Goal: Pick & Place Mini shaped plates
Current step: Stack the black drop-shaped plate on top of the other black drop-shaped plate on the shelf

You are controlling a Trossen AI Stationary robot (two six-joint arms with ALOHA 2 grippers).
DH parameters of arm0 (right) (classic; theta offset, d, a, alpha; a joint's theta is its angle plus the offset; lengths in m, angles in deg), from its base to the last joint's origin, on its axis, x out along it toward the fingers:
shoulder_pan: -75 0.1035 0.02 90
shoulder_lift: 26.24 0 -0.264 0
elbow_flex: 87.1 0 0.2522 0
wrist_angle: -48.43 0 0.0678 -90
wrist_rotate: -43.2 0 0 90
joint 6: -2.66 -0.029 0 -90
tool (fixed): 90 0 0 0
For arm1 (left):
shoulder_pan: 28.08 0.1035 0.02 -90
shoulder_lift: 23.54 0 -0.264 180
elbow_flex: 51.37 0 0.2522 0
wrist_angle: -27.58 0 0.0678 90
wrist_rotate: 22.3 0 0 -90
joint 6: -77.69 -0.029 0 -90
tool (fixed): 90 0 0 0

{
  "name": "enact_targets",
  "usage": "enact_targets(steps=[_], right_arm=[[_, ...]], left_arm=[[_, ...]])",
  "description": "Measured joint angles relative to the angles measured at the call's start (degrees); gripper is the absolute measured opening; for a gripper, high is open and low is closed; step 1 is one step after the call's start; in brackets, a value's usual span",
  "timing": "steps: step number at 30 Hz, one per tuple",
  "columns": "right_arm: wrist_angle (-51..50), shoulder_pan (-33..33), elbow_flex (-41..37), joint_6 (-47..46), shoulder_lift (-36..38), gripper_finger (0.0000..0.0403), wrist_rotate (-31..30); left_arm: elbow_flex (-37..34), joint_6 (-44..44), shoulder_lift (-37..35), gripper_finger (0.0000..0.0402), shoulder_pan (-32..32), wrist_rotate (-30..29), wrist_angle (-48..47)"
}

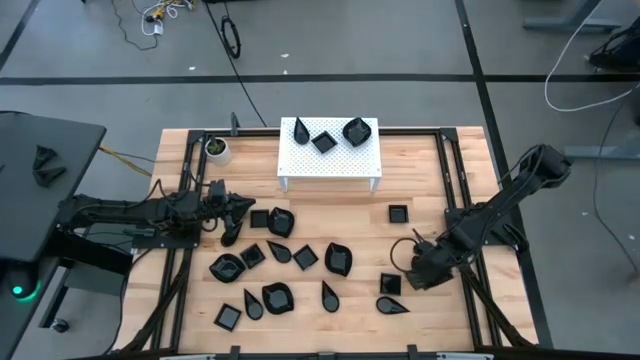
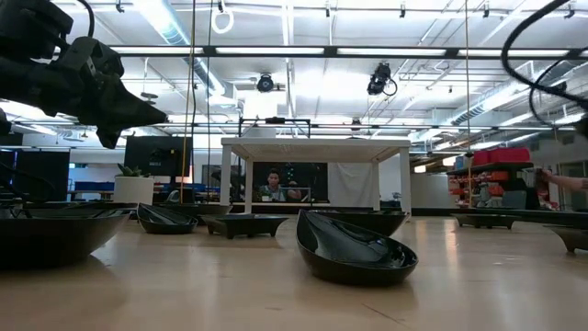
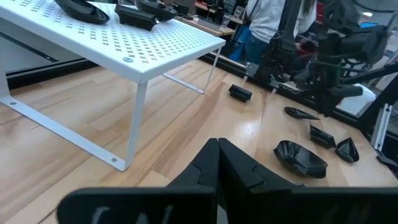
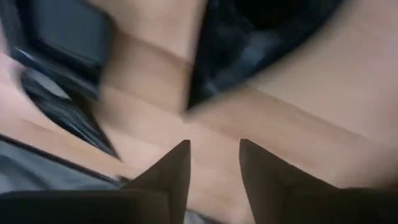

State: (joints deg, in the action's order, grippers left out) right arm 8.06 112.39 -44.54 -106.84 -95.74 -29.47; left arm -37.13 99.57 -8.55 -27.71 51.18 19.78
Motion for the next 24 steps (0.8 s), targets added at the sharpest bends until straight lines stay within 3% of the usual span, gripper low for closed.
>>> enact_targets(steps=[2, 4, 7, 10, 14, 20, 24], right_arm=[[6.0, -1.5, -2.8, 0.3, -0.5, 0.0124, -3.3], [11.4, -3.2, -4.3, 4.4, -0.6, 0.011, -11.8], [21.2, -6.0, -4.4, 16.1, 0.4, 0.0093, -25.4], [30.2, -8.4, -3.5, 29.8, 2.1, 0.0081, -29.8], [31.2, -10.7, -1.4, 42.2, 5.4, 0.007, -28.3], [17.7, -17.8, -1.2, 43.7, 8.4, 0.0078, -22.7], [21.3, -24.8, -1.2, 54.7, 5.9, 0.0106, -16.1]], left_arm=[[0.0, 0.0, 0.0, 0.0007, 0.0, 0.0, 0.0], [0.0, 0.0, 0.0, 0.0007, 0.0, 0.0, 0.0], [0.0, 0.0, 0.0, 0.0007, 0.0, 0.0, 0.0], [0.0, 0.0, 0.0, 0.0007, 0.0, 0.0, 0.0], [0.0, 0.0, 0.0, 0.0007, 0.0, 0.0, -0.2], [0.0, 0.0, 0.0, 0.0007, 0.0, -0.6, -0.2], [0.0, 0.0, 0.0, 0.0007, 0.0, -2.0, -0.2]])
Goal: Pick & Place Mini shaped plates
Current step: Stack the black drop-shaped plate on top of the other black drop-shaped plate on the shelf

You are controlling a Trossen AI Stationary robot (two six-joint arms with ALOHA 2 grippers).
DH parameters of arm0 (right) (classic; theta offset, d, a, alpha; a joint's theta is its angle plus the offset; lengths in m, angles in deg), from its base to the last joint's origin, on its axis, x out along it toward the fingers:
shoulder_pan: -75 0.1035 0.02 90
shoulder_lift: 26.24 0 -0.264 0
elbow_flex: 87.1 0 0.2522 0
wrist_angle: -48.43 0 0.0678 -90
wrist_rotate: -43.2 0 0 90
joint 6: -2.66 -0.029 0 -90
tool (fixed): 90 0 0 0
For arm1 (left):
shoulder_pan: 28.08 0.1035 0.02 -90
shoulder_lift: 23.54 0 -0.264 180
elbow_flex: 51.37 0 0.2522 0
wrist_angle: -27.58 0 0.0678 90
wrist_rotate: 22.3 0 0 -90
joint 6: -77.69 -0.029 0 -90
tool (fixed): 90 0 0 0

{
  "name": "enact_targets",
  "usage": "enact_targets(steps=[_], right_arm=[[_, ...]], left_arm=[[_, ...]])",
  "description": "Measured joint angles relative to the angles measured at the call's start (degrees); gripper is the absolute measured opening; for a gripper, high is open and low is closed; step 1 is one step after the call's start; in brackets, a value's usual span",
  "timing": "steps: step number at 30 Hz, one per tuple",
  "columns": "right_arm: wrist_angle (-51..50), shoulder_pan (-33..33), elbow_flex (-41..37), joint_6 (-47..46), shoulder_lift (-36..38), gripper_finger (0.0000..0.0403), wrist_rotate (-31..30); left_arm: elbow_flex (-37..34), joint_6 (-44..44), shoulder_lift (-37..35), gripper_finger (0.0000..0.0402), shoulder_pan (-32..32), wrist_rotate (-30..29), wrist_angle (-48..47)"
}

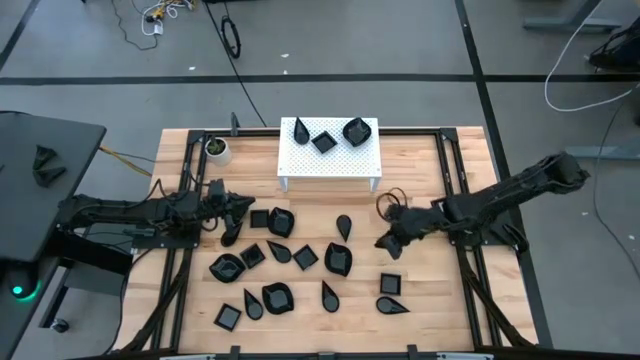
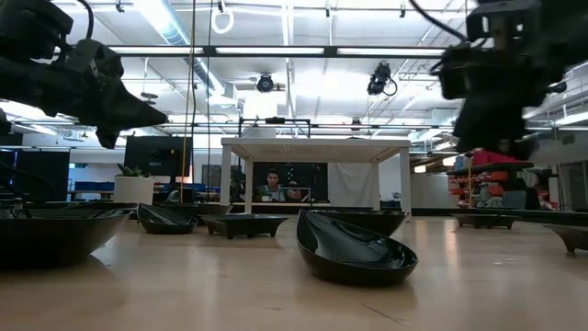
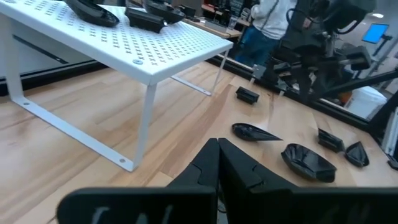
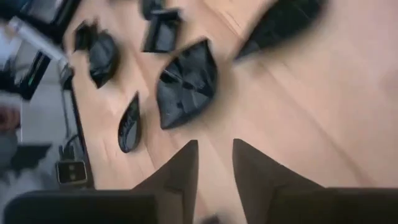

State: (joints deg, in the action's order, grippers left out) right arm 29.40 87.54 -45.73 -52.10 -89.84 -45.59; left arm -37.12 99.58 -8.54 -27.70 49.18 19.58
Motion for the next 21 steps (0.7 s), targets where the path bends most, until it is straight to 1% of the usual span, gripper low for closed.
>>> enact_targets(steps=[3, 5, 7, 9, 12, 16, 19, 21], right_arm=[[5.8, -4.6, 0.2, 8.8, -4.3, 0.0125, 4.9], [5.1, -7.4, 1.9, 10.8, -8.3, 0.0129, 7.4], [4.1, -9.1, 5.1, 12.6, -12.7, 0.0127, 9.4], [4.3, -9.5, 10.0, 16.0, -17.3, 0.012, 10.0], [3.0, -9.4, 18.6, 20.2, -24.6, 0.0098, 10.5], [-5.6, -10.2, 30.2, 22.0, -34.1, 0.0055, 10.2], [-12.5, -10.2, 36.0, 23.9, -39.9, 0.0017, 10.2], [-17.6, -10.2, 37.9, 24.4, -42.6, 0.0006, 10.2]], left_arm=[[0.0, 0.0, 0.0, 0.0007, 0.0, -1.2, 0.0], [0.0, 0.0, 0.0, 0.0007, 0.0, -1.3, 0.0], [0.0, 0.0, 0.0, 0.0007, 0.0, -1.4, 0.0], [0.0, 0.0, 0.0, 0.0007, 0.0, -1.4, 0.0], [0.0, 0.0, 0.0, 0.0007, 0.0, -1.8, 0.2], [0.0, 0.0, 0.0, 0.0007, 0.0, -2.1, 0.2], [0.0, 0.0, 0.0, 0.0007, 0.0, -2.1, 0.2], [0.0, 0.0, 0.0, 0.0007, 0.0, -2.1, 0.2]])
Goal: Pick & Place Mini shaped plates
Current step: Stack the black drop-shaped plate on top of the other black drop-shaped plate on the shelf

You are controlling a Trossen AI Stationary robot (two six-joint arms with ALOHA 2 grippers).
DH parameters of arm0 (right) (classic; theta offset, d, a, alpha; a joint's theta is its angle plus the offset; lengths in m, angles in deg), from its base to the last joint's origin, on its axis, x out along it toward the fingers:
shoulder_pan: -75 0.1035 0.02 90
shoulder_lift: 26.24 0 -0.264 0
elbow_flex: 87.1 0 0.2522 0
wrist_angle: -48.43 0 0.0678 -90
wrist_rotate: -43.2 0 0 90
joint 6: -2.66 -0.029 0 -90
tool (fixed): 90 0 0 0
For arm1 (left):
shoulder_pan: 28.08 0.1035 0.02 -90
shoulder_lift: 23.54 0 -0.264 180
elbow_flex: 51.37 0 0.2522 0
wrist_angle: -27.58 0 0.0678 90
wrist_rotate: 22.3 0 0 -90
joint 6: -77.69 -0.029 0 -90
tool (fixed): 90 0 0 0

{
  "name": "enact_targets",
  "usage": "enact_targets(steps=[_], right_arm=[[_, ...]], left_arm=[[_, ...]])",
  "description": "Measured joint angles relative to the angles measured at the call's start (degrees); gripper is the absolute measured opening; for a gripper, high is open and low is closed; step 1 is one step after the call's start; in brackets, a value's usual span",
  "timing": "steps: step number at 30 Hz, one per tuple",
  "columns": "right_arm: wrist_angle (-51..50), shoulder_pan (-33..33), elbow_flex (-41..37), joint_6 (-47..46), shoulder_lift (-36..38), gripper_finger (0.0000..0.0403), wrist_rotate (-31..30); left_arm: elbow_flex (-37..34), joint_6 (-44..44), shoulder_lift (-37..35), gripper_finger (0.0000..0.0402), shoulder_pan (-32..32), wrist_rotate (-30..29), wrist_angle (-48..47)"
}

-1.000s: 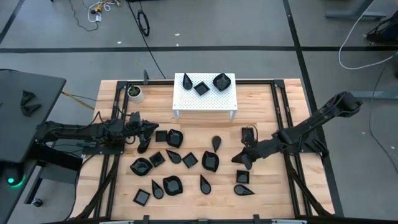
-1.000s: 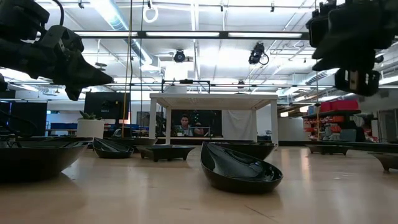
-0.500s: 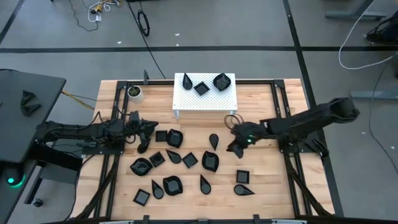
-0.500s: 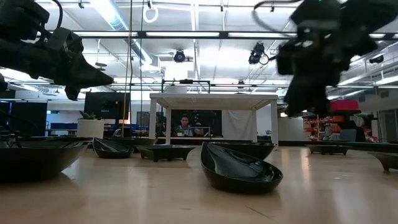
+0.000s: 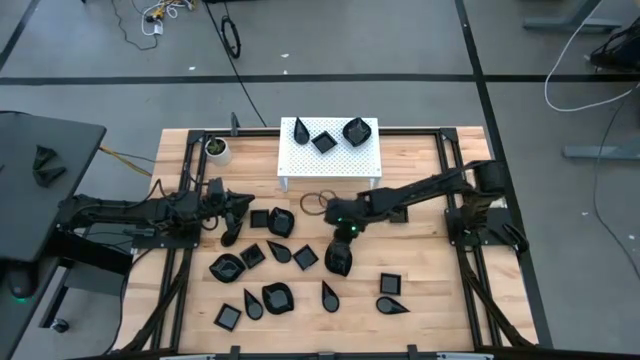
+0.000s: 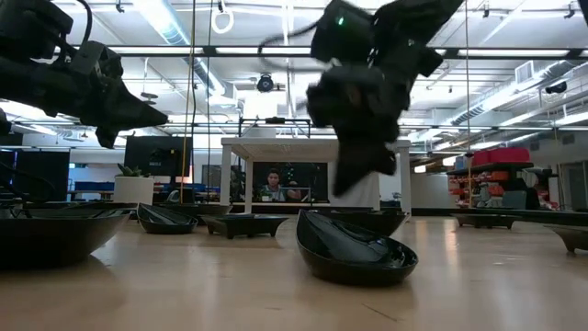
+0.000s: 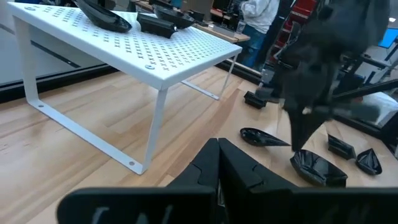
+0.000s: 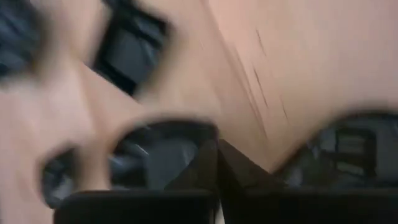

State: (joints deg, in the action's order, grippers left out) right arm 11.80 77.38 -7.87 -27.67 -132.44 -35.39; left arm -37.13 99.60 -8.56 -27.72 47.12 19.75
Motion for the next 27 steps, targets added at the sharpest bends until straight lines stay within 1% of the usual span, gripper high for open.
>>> enact_targets(steps=[2, 4, 7, 9, 11, 13, 15, 18, 20, 24, 27], right_arm=[[-5.1, 0.0, 0.5, -1.4, -1.0, 0.0009, -1.1], [-12.1, -0.1, 0.6, -5.4, -0.6, 0.001, -5.8], [-23.2, 0.7, 0.6, -10.5, 2.5, 0.0004, -13.6], [-27.5, 1.4, 0.6, -13.1, 5.4, 0.0004, -16.6], [-29.2, 2.2, -0.1, -15.9, 8.3, 0.0009, -19.2], [-27.5, 2.9, -1.8, -17.8, 10.9, 0.0015, -21.9], [-23.3, 3.2, -4.8, -18.8, 12.8, 0.0023, -24.1], [-14.2, 2.6, -10.4, -18.7, 14.4, 0.0042, -24.1], [-7.1, 1.5, -14.0, -17.0, 14.6, 0.0064, -23.8], [3.3, -2.0, -18.9, -10.8, 14.5, 0.0122, -22.6], [5.5, -4.1, -20.3, -9.5, 14.6, 0.0162, -21.0]], left_arm=[[0.0, 0.0, 0.0, 0.0007, 0.0, 0.0, -0.1], [0.0, 0.0, 0.0, 0.0007, 0.0, 0.0, -0.1], [0.0, 0.0, 0.0, 0.0007, 0.0, 0.0, -0.2], [0.0, 0.0, 0.0, 0.0007, 0.0, 0.0, -0.1], [0.0, 0.0, 0.0, 0.0007, 0.0, 0.0, -0.1], [0.0, 0.0, 0.0, 0.0007, 0.0, 0.0, -0.1], [0.0, 0.0, 0.0, 0.0007, 0.0, 0.0, -0.1], [0.0, -0.1, 0.0, 0.0007, 0.0, 0.0, -0.1], [0.0, -0.1, 0.0, 0.0007, 0.0, 0.0, -0.2], [0.0, -0.1, 0.0, 0.0007, 0.0, 0.9, -0.2], [0.0, -0.1, 0.0, 0.0007, 0.0, 2.3, -0.3]])
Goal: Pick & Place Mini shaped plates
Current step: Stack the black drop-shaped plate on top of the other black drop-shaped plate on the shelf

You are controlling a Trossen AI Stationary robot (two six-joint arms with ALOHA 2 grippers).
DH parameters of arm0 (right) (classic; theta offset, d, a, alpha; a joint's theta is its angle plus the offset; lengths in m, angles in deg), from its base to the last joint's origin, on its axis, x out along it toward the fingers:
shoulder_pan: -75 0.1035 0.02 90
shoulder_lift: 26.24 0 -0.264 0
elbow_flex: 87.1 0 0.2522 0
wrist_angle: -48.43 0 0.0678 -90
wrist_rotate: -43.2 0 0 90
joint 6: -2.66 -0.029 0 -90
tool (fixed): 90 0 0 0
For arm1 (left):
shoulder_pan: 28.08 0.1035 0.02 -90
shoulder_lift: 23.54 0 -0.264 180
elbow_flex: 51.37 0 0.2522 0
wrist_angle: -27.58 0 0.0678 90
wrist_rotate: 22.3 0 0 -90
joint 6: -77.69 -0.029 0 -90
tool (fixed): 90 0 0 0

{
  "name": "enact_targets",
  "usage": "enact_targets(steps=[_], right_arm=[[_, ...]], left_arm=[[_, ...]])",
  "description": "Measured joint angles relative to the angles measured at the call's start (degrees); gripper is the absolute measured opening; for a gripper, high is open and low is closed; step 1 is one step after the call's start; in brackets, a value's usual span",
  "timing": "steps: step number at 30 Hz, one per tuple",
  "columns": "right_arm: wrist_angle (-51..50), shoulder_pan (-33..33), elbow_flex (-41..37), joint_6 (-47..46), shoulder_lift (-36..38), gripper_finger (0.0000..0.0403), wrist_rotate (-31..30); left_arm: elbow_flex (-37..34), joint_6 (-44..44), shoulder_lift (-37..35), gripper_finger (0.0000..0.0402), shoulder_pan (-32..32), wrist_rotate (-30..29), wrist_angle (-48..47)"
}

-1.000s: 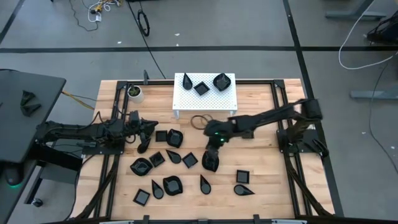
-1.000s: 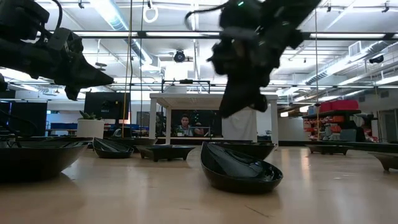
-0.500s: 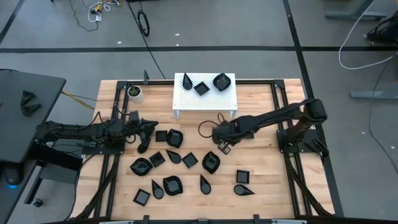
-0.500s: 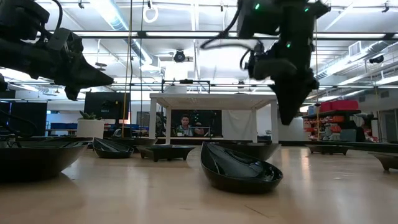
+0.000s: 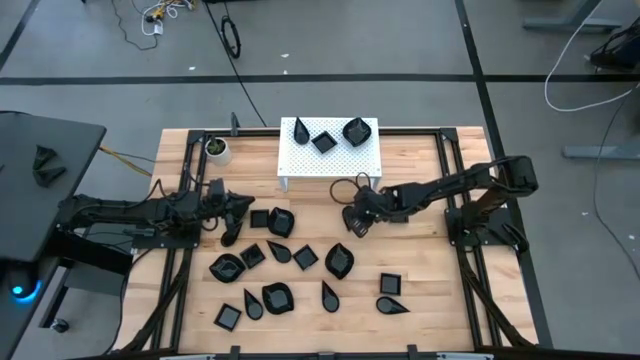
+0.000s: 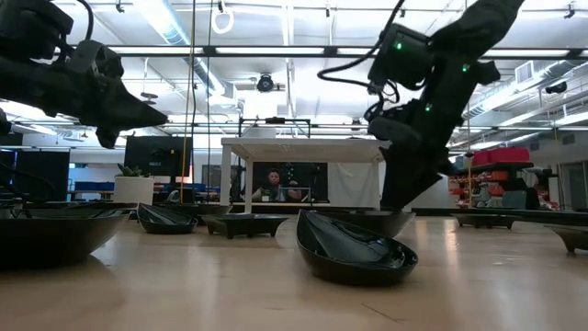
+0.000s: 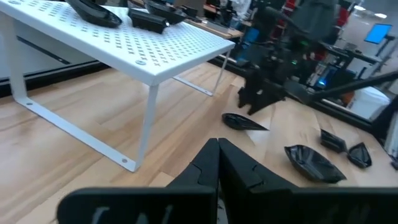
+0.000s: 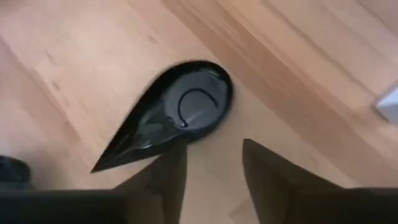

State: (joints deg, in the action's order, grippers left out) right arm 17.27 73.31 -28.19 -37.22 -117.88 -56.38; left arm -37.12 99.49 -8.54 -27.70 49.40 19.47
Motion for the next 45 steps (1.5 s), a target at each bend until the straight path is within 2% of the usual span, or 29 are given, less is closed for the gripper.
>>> enact_targets(steps=[3, 6, 9, 14, 17, 19, 23, 25, 27, 29, 32, 36, 39, 45], right_arm=[[-1.3, -1.3, -0.3, -6.0, -0.1, 0.0179, 1.7], [-1.1, -1.0, -0.4, -10.0, -0.2, 0.0177, 6.3], [7.6, 0.7, -0.4, -10.1, -1.5, 0.0162, 12.3], [32.6, 4.0, -0.3, -2.2, -3.7, 0.0133, 12.2], [37.9, 4.5, -0.2, 2.7, -2.6, 0.0118, 12.2], [36.3, 3.6, -0.2, 3.4, -0.9, 0.011, 12.1], [23.0, 1.2, -0.2, 1.8, 0.3, 0.0107, 9.3], [17.3, 0.9, -0.3, 4.4, 0.2, 0.0116, 5.4], [15.0, 0.9, -0.3, 7.1, -0.4, 0.0132, 0.1], [14.8, 0.2, -0.7, 10.2, -0.9, 0.0151, -2.6], [17.5, -1.4, -1.1, 15.2, -1.7, 0.0171, -1.3], [19.9, -3.3, -1.1, 19.7, -4.5, 0.0171, 0.7], [21.8, -4.5, -1.1, 24.2, -7.1, 0.0156, 4.0], [22.5, -4.9, -1.1, 27.1, -9.9, 0.0105, 4.3]], left_arm=[[0.0, 0.0, 0.0, 0.0007, 0.0, 0.5, 0.0], [0.0, 0.1, 0.0, 0.0007, 0.0, 0.5, 0.0], [0.0, 0.1, 0.0, 0.0007, 0.0, 0.2, 0.0], [0.0, 0.0, 0.0, 0.0007, 0.0, 0.0, 0.3], [0.0, 0.3, 0.0, 0.0007, 0.0, 0.1, 0.3], [0.0, 0.7, 0.0, 0.0007, 0.0, 0.1, 0.3], [0.0, 1.2, 0.0, 0.0007, 0.0, 0.5, 0.2], [0.0, 1.2, 0.0, 0.0007, 0.0, 0.5, 0.1], [0.0, 1.2, 0.0, 0.0007, 0.0, 0.5, 0.0], [0.0, 1.1, 0.0, 0.0007, 0.0, 0.5, 0.0], [0.0, 1.1, 0.0, 0.0007, 0.0, 0.5, 0.0], [0.0, 1.1, 0.0, 0.0007, 0.0, 0.5, 0.0], [0.0, 1.1, 0.0, 0.0007, 0.0, 0.5, 0.0], [0.0, 1.1, 0.1, 0.0007, 0.0, 0.5, 0.0]])
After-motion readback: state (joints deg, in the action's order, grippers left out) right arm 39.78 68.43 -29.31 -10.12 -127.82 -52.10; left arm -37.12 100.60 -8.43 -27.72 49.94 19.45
